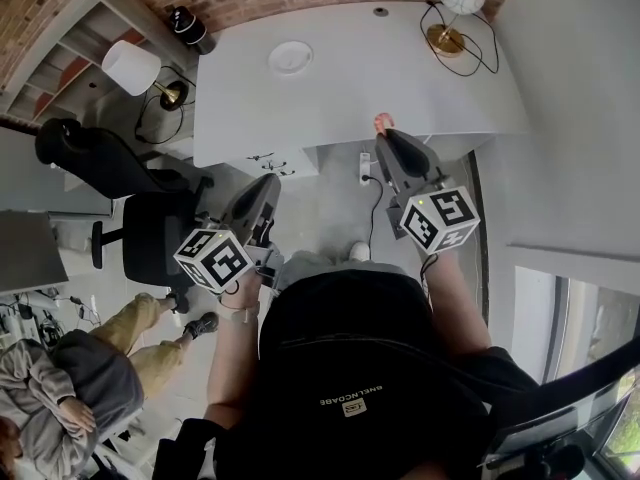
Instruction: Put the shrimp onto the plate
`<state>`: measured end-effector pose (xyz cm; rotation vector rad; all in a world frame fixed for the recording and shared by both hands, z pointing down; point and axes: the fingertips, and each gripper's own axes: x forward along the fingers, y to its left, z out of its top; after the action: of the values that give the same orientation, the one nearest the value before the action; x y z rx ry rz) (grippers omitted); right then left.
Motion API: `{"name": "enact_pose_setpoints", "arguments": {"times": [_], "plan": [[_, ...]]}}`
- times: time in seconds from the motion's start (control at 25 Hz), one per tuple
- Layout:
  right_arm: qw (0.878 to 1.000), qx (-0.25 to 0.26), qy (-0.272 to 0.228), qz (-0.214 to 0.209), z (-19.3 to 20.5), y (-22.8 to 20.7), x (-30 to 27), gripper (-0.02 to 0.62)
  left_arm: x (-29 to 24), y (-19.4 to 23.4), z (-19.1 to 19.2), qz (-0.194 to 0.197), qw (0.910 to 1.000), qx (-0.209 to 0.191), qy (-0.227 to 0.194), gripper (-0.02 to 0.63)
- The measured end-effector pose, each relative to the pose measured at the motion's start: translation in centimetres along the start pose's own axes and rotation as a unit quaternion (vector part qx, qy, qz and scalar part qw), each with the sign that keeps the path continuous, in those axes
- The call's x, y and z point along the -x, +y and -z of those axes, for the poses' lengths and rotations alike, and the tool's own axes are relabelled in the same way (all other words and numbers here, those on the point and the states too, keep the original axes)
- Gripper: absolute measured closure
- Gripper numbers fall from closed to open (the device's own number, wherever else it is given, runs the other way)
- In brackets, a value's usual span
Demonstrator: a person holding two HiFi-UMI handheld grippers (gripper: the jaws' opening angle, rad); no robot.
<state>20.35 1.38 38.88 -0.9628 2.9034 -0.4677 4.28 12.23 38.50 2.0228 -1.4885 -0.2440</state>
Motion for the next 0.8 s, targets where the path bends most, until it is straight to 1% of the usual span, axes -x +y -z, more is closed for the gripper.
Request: {"name": "enact_pose_setpoints", "arguments": {"times": [0.24, 0.56, 0.8], "plan": [[1.000, -0.002, -0.002, 0.006, -0.2, -1.3, 0.4, 0.543, -1.0, -0.2, -0.1, -0.003, 1.0000, -0.003, 0.001, 0.603], [1.000, 0.004, 0.001, 0.023, 0.1, -2.6, 0.0, 0.543, -2.9, 0.6, -0.1, 0.015, 0.9999, 0.000, 0.005, 0.603], [0.999, 0.010, 0.003, 0.038, -0.3, -3.6, -1.9, 0.543, -4.8, 2.1, -1.6, 0.032, 0.9994, 0.004, 0.009, 0.603]]}}
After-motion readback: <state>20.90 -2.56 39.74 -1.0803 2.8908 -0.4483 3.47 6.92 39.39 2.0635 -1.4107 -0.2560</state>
